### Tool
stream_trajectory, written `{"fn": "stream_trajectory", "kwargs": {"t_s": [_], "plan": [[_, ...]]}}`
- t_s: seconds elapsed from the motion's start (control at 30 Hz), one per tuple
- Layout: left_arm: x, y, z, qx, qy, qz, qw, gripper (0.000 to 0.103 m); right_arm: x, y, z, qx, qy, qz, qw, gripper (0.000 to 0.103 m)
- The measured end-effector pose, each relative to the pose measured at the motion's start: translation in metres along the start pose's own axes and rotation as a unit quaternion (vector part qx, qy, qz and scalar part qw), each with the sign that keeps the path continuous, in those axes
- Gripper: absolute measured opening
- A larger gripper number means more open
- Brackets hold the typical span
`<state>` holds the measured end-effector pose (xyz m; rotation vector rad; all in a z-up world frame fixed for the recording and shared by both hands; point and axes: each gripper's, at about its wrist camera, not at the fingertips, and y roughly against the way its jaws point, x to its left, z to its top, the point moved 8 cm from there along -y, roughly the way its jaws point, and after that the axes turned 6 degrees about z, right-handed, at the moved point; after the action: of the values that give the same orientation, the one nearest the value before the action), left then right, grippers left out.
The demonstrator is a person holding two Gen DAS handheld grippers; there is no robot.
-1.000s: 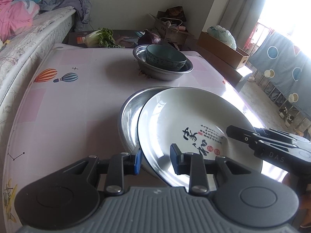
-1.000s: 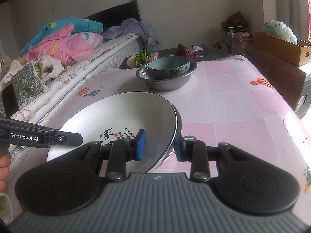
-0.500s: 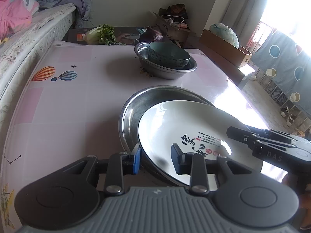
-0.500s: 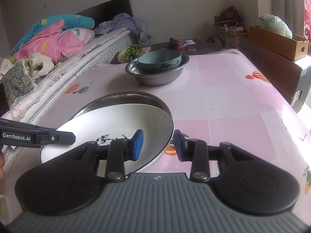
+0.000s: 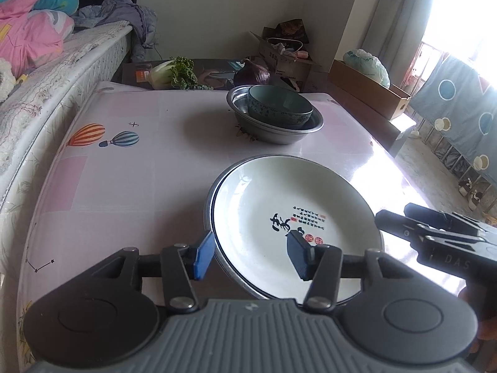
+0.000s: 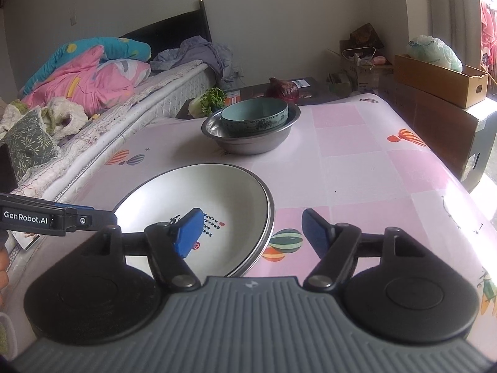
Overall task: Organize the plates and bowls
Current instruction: 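Open both tools to release the white plate, then move both tools to the steel bowl stack and grip its rim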
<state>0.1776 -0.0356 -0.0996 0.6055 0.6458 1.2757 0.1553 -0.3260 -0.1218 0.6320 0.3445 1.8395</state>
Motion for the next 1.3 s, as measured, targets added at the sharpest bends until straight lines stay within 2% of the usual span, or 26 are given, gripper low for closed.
{"fn": "stream_trajectory", "kwargs": {"t_s": [0.03,0.1,0.2,0.23,0.27,0.3,0.47,0.57,0.73,0.9,1.17,1.3], "plan": [[0.0,0.002,0.001,-0.003,-0.002,0.005,1.0,0.061,0.0,0.002,0.0,0.0,-0.001,0.0,1.0,0.074],[0.0,0.005,0.004,-0.004,-0.004,0.015,0.9999,0.065,0.0,0.007,0.0,-0.001,-0.003,0.0,1.0,0.082],[0.0,0.009,0.005,0.001,-0.009,0.027,0.9996,0.071,-0.001,0.014,-0.001,0.002,0.0,-0.005,1.0,0.088],[0.001,0.01,0.005,0.001,-0.009,0.032,0.9994,0.073,-0.002,0.017,-0.001,0.003,0.003,-0.011,1.0,0.091],[0.004,0.012,0.005,0.002,-0.007,0.04,0.9992,0.074,-0.004,0.02,-0.001,0.003,0.004,-0.018,1.0,0.099],[0.005,0.013,0.005,0.002,-0.006,0.046,0.9989,0.076,-0.006,0.023,-0.001,0.002,0.005,-0.025,1.0,0.102],[0.014,0.021,0.007,0.005,-0.012,0.081,0.9966,0.082,-0.014,0.034,-0.003,0.006,-0.003,-0.051,0.999,0.102],[0.016,0.026,0.01,0.0,-0.014,0.093,0.9956,0.084,-0.018,0.037,-0.003,0.015,0.0,-0.082,0.997,0.102],[0.018,0.031,0.015,-0.006,-0.014,0.098,0.995,0.085,-0.021,0.04,0.001,0.023,0.023,-0.136,0.99,0.102],[0.02,0.028,0.016,-0.003,-0.012,0.101,0.9948,0.085,-0.019,0.045,0.01,0.013,0.054,-0.167,0.984,0.102],[0.026,0.02,0.015,0.006,-0.006,0.102,0.9948,0.085,-0.016,0.052,0.033,-0.017,0.073,-0.152,0.986,0.102],[0.028,0.015,0.018,0.005,-0.007,0.106,0.9943,0.085,-0.016,0.059,0.047,-0.039,0.056,-0.114,0.991,0.102]]}}
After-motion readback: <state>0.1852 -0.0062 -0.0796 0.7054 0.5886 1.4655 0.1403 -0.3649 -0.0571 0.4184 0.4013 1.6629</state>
